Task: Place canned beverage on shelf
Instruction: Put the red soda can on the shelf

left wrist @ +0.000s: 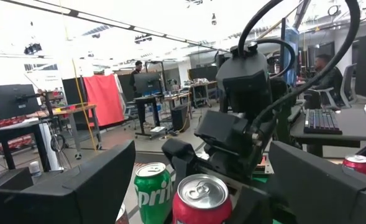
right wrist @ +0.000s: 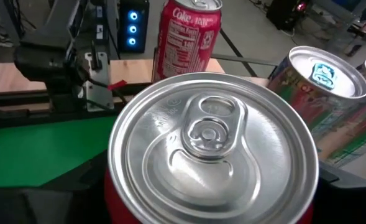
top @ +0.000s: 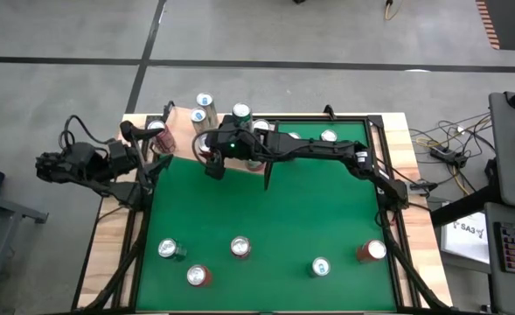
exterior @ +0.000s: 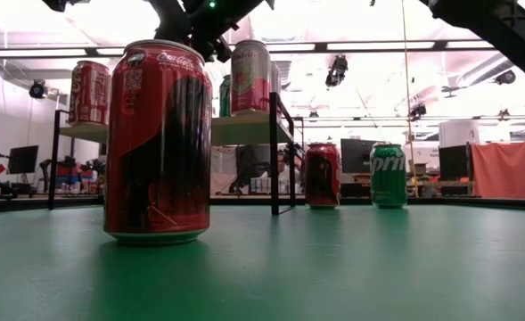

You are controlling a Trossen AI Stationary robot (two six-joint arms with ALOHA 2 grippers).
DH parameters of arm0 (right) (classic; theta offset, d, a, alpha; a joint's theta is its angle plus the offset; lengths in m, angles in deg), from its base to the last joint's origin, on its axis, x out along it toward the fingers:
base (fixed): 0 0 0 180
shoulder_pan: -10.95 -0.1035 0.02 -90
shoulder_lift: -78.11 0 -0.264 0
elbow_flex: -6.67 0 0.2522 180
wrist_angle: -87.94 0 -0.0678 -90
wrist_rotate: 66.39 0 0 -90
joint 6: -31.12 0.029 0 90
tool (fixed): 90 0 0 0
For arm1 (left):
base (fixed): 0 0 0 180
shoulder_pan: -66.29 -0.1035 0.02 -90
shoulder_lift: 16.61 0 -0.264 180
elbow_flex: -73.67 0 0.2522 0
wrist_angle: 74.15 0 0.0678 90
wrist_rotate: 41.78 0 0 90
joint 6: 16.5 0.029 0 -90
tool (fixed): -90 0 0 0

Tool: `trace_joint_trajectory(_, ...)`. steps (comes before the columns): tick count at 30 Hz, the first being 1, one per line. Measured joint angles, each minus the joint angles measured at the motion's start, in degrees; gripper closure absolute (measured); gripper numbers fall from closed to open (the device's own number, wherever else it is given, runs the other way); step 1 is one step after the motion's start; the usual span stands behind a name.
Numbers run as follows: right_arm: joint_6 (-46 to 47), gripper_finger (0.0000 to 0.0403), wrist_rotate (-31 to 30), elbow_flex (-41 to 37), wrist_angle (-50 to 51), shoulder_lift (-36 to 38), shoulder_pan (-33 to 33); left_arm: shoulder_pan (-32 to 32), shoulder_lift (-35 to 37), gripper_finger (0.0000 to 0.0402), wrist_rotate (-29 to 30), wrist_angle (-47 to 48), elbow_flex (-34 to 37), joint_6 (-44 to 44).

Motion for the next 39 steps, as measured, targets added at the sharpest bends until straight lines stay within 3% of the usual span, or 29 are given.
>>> trace_joint_trajectory(10, 5.93, 0.0120, -4.62, 0.00, -0.45, 0.00, -1.04, 0.00, -0.02, 0.0047, -0.02, -0.57, 0.15, 0.44)
trace_joint_trajectory(16, 4.51, 0.0120, -8.42, -0.37, -0.18, 0.00, -2.08, 0.00, -0.04, 0.0047, -0.02, -0.57, 0.15, 0.46)
trace_joint_trajectory(39, 3.84, 0.0120, -8.61, -3.48, -0.46, -0.19, -1.95, 0.01, -0.04, 0.0047, -0.04, -0.48, 0.15, 0.46)
